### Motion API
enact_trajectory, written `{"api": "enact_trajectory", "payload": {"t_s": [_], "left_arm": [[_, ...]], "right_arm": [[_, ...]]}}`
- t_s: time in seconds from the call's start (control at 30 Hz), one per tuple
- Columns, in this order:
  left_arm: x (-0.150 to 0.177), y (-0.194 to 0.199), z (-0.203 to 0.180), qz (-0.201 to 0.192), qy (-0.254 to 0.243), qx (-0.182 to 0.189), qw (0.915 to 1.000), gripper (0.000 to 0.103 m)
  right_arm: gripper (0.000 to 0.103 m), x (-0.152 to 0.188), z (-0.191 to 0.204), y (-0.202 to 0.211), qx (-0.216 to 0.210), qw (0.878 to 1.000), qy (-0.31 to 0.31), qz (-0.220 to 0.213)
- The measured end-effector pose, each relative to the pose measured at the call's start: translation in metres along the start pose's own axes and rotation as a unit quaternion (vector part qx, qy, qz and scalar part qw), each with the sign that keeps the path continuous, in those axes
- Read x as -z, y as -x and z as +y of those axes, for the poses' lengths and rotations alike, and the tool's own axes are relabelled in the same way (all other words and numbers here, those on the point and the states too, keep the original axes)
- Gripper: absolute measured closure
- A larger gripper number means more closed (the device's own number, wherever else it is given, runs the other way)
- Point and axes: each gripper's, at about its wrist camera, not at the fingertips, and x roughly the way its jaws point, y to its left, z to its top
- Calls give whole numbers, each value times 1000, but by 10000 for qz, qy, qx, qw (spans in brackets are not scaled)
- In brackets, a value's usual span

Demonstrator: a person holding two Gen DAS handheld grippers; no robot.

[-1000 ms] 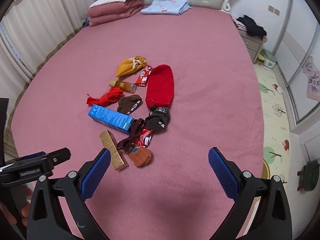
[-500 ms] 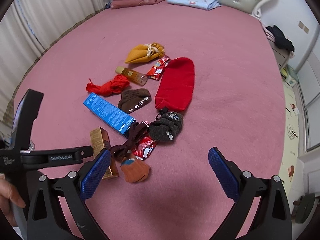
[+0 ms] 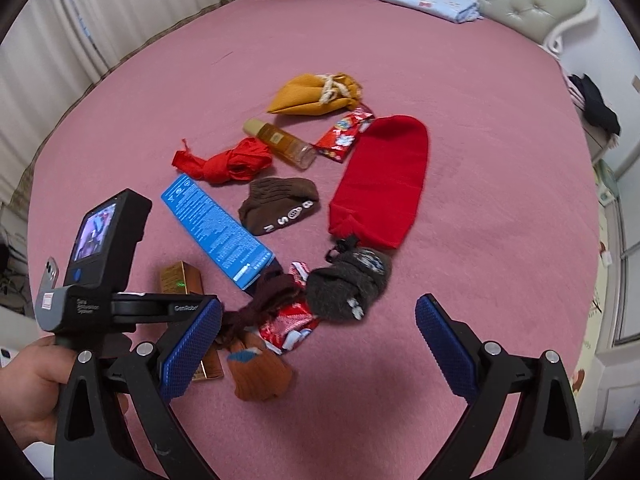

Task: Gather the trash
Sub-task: 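Grasp the gold L'Oreal box with the left tool, then grasp the blue box with the right tool while the left tool holds the gold box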

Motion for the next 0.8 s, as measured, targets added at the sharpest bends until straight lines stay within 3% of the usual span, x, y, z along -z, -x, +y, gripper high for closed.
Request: {"api": "enact_trajectory", "payload": {"t_s": [0.03,0.13,0.27,0.43,0.73,0.8], "left_arm": [[0,-1,2,23,16,-23,10000,41],[-1,2,12,43,28,73,10000,58],[-3,7,31,83,75,566,9983,59],[-8,19,44,-12,-88,497,9987,60],[-33,32,58,24,-83,567,9984,60],[-29,38,64,14,-75,553,9984,60]], "right_arm": [[10,-2,2,-3,-29,10000,59,13],[12,-9,13,-14,-182,9995,255,47],[20,-24,38,-35,-381,9971,649,145],[30,-40,73,-80,-466,9897,1271,459],[32,-52,110,-132,-360,9778,1886,838],[44,-52,115,-141,-370,9756,1935,970]]}}
